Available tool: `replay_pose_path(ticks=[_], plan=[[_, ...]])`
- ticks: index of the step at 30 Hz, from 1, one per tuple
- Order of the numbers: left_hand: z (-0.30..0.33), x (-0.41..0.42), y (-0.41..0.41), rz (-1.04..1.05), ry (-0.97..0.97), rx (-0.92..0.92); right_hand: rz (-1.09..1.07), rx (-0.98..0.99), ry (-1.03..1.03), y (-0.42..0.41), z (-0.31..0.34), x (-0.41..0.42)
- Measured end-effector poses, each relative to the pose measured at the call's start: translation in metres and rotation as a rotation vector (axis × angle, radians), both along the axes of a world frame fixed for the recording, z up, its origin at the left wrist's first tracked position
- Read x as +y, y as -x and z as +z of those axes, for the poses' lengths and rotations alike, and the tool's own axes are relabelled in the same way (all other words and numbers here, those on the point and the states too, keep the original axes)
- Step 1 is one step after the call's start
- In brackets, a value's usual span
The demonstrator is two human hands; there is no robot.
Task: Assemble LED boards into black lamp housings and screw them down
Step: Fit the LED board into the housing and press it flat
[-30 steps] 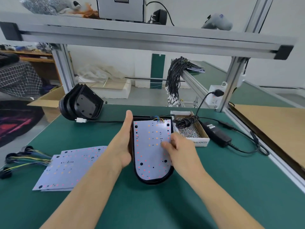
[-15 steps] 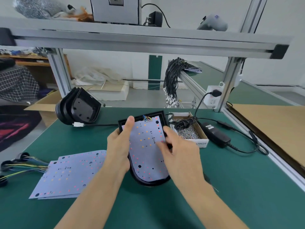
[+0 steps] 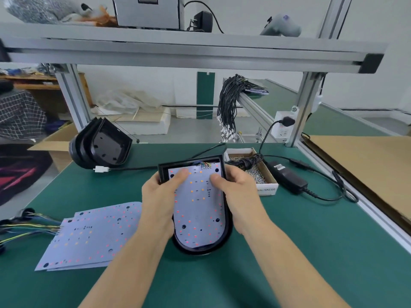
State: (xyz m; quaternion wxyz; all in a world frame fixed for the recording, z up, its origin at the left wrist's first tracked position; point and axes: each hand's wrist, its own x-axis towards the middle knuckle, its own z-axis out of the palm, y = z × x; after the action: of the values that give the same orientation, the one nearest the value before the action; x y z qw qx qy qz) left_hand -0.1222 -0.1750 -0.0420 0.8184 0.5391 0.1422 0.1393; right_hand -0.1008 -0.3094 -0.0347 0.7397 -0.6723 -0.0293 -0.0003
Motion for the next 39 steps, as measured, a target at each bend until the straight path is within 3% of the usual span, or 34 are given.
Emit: replay_pose_path(ticks=[12,18,24,29,33,34,37,39], plan=[[-0.004,-0.003,0.002,0.012,-0.025,-0.06,0.054,0.054,-0.104,0.002,0.003,0.0],[0.0,-0.007,-0.002,0.109,-0.149,-0.076,0.062,0.043,-0.117,0.007,-0.003,0.003],[-0.001,-0.007,0.006,0.016,-0.167,-0.074,0.058,0.01,-0.167,0.005,-0.009,0.001],[0.004,0.002,0.022,-0.054,-0.103,-0.166,0.372,-0.008,-0.162,0.006,-0.009,-0.022],[0.0,0.018,0.032,-0.133,-0.129,-0.185,0.656,0.174,-0.348,0.0,0.0,-0.045],[-0.001,0.021,0.033,-0.156,-0.145,-0.195,0.658,0.234,-0.304,-0.001,0.004,-0.044],[0.003,0.02,0.038,-0.262,-0.21,-0.269,0.602,0.384,0.112,-0.009,0.009,-0.03],[0.005,0.017,0.038,-0.311,-0.241,-0.313,0.683,0.429,0.079,-0.011,0.018,-0.014]])
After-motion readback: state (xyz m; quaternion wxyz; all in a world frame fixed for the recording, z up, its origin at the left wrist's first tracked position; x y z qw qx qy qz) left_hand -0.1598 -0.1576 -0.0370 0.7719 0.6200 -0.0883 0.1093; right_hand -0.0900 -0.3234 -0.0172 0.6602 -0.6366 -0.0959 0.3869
